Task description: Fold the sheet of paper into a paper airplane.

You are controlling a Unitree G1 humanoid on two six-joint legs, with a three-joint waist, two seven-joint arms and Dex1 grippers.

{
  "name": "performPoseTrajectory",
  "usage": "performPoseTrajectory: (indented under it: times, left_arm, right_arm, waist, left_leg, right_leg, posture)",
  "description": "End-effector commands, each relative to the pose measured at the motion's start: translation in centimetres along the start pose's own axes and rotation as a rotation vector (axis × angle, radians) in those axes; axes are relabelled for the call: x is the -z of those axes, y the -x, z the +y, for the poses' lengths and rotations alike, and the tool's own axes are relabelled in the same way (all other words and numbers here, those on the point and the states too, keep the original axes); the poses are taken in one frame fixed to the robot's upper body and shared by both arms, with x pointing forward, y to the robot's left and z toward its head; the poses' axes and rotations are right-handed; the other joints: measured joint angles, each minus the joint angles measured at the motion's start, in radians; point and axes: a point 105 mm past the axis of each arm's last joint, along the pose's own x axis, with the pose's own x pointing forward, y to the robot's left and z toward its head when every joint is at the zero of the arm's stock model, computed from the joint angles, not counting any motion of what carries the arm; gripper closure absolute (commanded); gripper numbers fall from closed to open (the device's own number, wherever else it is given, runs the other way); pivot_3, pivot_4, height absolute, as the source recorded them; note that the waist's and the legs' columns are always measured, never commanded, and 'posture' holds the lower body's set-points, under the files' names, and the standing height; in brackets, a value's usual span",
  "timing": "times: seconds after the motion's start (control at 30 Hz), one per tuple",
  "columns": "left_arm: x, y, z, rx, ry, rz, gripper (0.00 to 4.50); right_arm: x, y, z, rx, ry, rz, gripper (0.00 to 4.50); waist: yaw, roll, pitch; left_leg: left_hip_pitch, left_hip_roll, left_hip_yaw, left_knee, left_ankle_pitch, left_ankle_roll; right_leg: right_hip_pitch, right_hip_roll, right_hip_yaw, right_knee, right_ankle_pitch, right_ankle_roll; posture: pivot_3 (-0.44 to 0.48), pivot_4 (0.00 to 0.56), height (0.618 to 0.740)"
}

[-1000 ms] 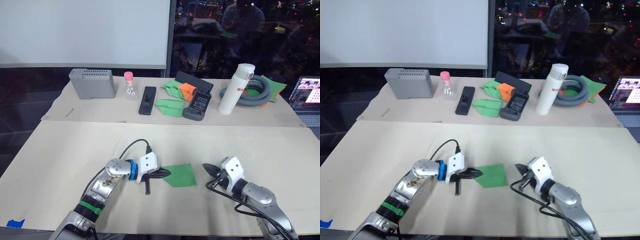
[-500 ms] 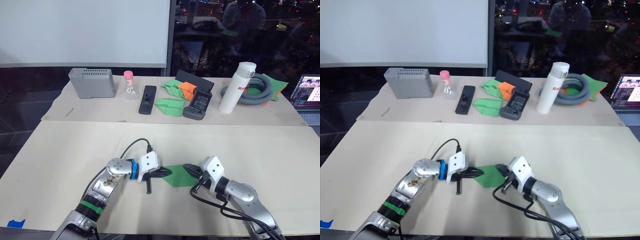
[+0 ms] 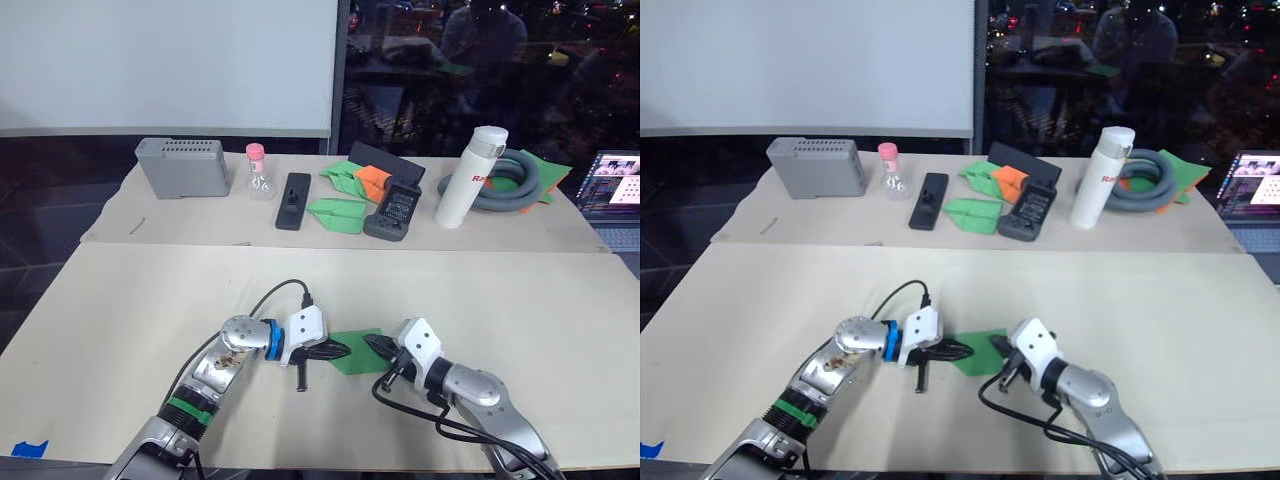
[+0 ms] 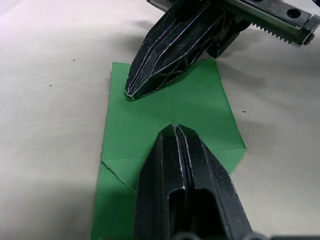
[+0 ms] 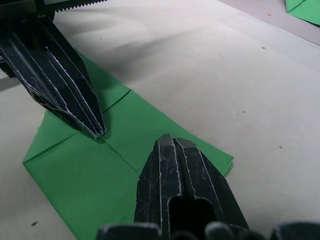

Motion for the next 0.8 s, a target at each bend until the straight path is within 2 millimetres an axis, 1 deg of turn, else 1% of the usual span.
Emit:
performPoseTrajectory:
  times: [0.03,0.1,0.2,0.23,0.3,0.4,0.43,0.53,0.63,0.7,0.8]
  left_arm:
    - [3.2,0.5,-1.4,0.029,0.06,0.114,4.5]
    - [3.5,1.1,-1.0,-0.011,0.082,0.116,4.5]
    - [3.3,2.5,0.5,-0.131,0.213,0.051,4.5]
    - [3.5,3.2,0.7,-0.151,0.235,0.046,4.5]
    - [4.1,4.1,0.2,-0.148,0.254,0.059,4.5]
    - [5.5,5.3,-1.0,-0.143,0.298,0.126,4.5]
    - [5.7,5.6,-1.3,-0.141,0.312,0.132,4.5]
    - [5.6,6.6,-0.6,-0.199,0.326,0.123,4.5]
    - [5.0,6.7,0.0,-0.227,0.314,0.093,4.5]
    - [3.7,6.3,0.5,-0.231,0.297,0.036,4.5]
    - [1.2,5.3,1.2,-0.221,0.263,-0.076,4.5]
  right_arm:
    - [2.3,0.0,0.8,-0.014,-0.043,0.093,4.48]
    - [2.3,-0.1,1.0,-0.022,-0.045,0.094,4.48]
    - [2.2,-0.2,1.2,-0.041,-0.038,0.093,4.48]
    - [2.2,-0.2,1.2,-0.045,-0.036,0.092,4.48]
    - [2.1,-0.2,1.1,-0.049,-0.034,0.094,4.48]
    - [2.0,-0.1,0.9,-0.062,-0.025,0.095,4.48]
    - [2.0,-0.1,0.9,-0.068,-0.021,0.095,4.48]
    - [1.9,-0.2,0.8,-0.082,-0.014,0.095,4.48]
    - [1.9,-0.3,0.8,-0.088,-0.014,0.094,4.48]
    - [1.9,-0.4,0.9,-0.093,-0.016,0.093,4.48]
    - [1.8,-0.5,1.0,-0.096,-0.018,0.088,4.48]
  waist:
    - [-0.001,0.0,0.0]
    - [-0.003,-0.001,0.0]
    - [-0.005,-0.001,-0.001]
    - [-0.007,-0.001,-0.001]
    - [-0.008,-0.001,-0.001]
    - [-0.012,0.0,-0.001]
    - [-0.012,0.0,-0.001]
    - [-0.012,0.001,-0.001]
    - [-0.011,0.001,-0.001]
    - [-0.011,0.001,-0.001]
    - [-0.007,0.001,-0.001]
  left_leg:
    - [0.0,0.0,0.0,0.0,0.0,0.0]
    - [0.0,0.001,0.0,-0.001,0.0,0.0]
    - [0.001,0.002,0.0,-0.001,0.0,-0.001]
    - [0.001,0.002,0.0,-0.001,0.0,-0.001]
    - [0.002,0.003,0.0,-0.001,0.0,-0.001]
    - [0.003,0.004,0.0,-0.002,0.0,-0.002]
    - [0.004,0.004,0.0,-0.003,0.0,-0.003]
    - [0.005,0.003,0.0,-0.003,0.0,-0.003]
    - [0.005,0.003,0.0,-0.003,0.0,-0.003]
    - [0.005,0.003,0.0,-0.003,0.0,-0.003]
    - [0.004,0.003,0.0,-0.003,0.0,-0.003]
  right_leg:
    - [0.0,0.0,0.0,0.0,0.0,0.0]
    - [0.0,-0.001,0.0,0.0,0.0,0.0]
    - [0.0,-0.002,0.001,0.0,0.0,0.0]
    - [0.0,-0.002,0.001,0.0,0.0,0.0]
    - [0.0,-0.002,0.0,0.001,-0.001,-0.001]
    - [0.0,-0.002,0.001,0.001,-0.001,-0.002]
    - [0.0,-0.002,0.001,0.001,-0.001,-0.002]
    - [0.001,-0.004,0.001,0.001,-0.002,-0.003]
    - [0.001,-0.005,0.001,0.001,-0.002,-0.003]
    - [0.001,-0.005,0.001,0.001,-0.002,-0.003]
    - [0.001,-0.005,0.002,0.001,-0.002,-0.003]
  posture:
    - [0.0,0.15,0.74]
    - [0.0,0.15,0.74]
    - [0.0,0.15,0.74]
    - [0.0,0.15,0.74]
    - [0.0,0.15,0.74]
    - [0.0,0.15,0.74]
    - [0.0,0.15,0.74]
    - [0.0,0.15,0.74]
    - [0.0,0.15,0.74]
    - [0.0,0.15,0.74]
    - [0.0,0.15,0.74]
